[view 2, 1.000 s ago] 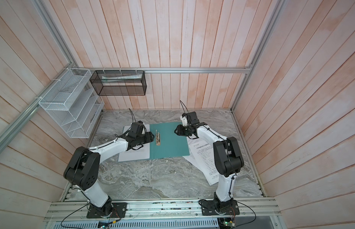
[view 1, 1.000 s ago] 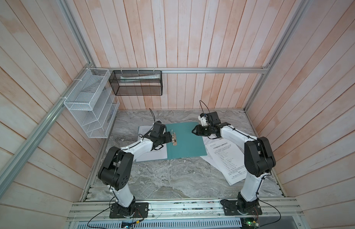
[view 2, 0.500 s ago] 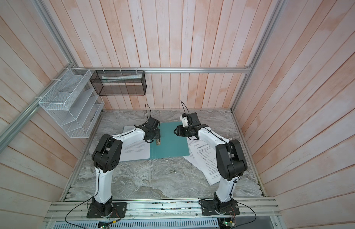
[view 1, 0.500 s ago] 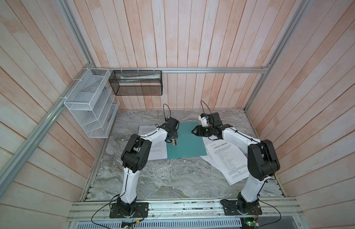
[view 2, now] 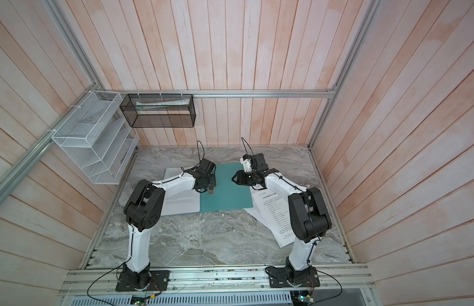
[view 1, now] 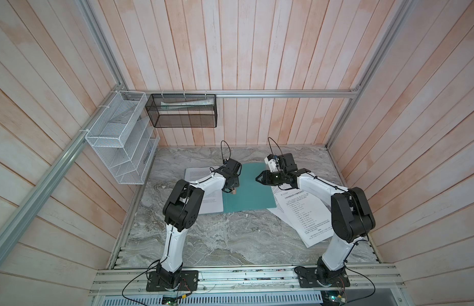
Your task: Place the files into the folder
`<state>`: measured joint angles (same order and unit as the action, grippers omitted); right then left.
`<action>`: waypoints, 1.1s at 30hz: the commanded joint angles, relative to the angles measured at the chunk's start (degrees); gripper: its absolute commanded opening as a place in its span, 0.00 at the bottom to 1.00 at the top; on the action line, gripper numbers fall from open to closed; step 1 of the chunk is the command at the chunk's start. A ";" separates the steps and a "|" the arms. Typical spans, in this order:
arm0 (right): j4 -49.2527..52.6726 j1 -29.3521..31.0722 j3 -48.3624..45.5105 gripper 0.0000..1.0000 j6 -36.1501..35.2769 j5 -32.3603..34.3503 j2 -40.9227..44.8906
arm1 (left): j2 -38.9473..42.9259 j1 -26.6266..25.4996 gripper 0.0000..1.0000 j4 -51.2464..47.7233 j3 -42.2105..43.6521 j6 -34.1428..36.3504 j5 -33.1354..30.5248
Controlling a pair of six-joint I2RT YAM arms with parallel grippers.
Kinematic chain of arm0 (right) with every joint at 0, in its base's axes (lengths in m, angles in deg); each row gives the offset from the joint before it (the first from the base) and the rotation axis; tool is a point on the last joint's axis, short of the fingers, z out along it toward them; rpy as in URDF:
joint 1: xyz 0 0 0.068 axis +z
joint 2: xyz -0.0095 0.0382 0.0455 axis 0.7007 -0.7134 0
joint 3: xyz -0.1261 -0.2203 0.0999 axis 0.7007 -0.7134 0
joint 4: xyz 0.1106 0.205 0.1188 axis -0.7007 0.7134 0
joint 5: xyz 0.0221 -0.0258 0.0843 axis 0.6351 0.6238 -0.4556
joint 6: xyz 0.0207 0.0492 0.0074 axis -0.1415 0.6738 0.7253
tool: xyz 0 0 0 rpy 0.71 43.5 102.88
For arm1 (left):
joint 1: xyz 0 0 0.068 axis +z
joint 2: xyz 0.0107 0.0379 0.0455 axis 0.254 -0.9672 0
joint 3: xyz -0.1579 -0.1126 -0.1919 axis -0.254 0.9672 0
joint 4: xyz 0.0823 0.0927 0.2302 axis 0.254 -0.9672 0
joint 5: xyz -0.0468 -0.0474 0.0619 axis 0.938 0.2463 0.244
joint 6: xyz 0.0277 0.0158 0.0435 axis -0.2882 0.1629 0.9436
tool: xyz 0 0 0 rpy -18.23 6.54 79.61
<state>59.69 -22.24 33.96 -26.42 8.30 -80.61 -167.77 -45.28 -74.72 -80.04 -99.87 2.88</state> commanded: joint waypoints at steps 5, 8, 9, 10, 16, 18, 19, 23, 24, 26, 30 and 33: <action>-1.62 -0.27 -1.42 0.38 1.01 -1.60 1.76 | -0.54 -0.62 0.50 3.09 3.72 -0.86 1.47; -1.78 -0.28 -2.06 0.38 1.25 -1.64 2.16 | -0.51 -0.70 0.45 3.46 4.32 -0.95 1.89; -2.03 -0.26 -2.35 0.37 1.43 -1.75 2.34 | -0.34 -0.72 0.45 3.79 4.72 -0.95 2.00; -2.14 -0.27 -2.58 0.35 1.60 -1.85 2.47 | -0.11 -0.85 0.43 4.25 5.21 -1.04 2.10; -2.85 -0.04 -4.14 0.34 2.37 -2.28 2.65 | 2.04 -1.49 0.40 5.91 9.59 -2.81 2.77; -3.01 0.00 -4.33 0.34 2.50 -2.27 2.65 | 3.37 -1.64 0.40 7.51 12.35 -4.03 3.28; -3.11 0.10 -4.45 0.33 2.59 -2.19 2.59 | 4.12 -1.67 0.40 8.51 14.00 -4.66 3.74; -2.94 0.35 -4.98 0.33 2.68 -1.99 2.63 | 6.86 -2.41 0.40 10.83 19.28 -7.16 4.31; -3.07 0.39 -5.26 0.33 2.68 -1.99 2.80 | 7.58 -2.68 0.40 11.36 20.46 -7.55 4.33; -3.69 0.52 -6.51 0.33 2.92 -1.84 3.16 | 8.94 -3.62 0.39 12.41 22.80 -8.38 3.99; -4.50 0.52 -8.39 0.33 3.30 -2.15 3.01 | 9.60 -5.43 0.38 12.68 25.40 -9.66 3.91; -5.69 0.61 -9.67 0.32 3.73 -2.44 2.84 | 9.69 -6.09 0.39 14.14 27.85 -10.56 4.25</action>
<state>55.64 -22.00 25.15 -23.44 6.82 -78.91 -156.14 -50.53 -56.50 -55.94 -108.00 5.05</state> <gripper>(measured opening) 0.323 0.386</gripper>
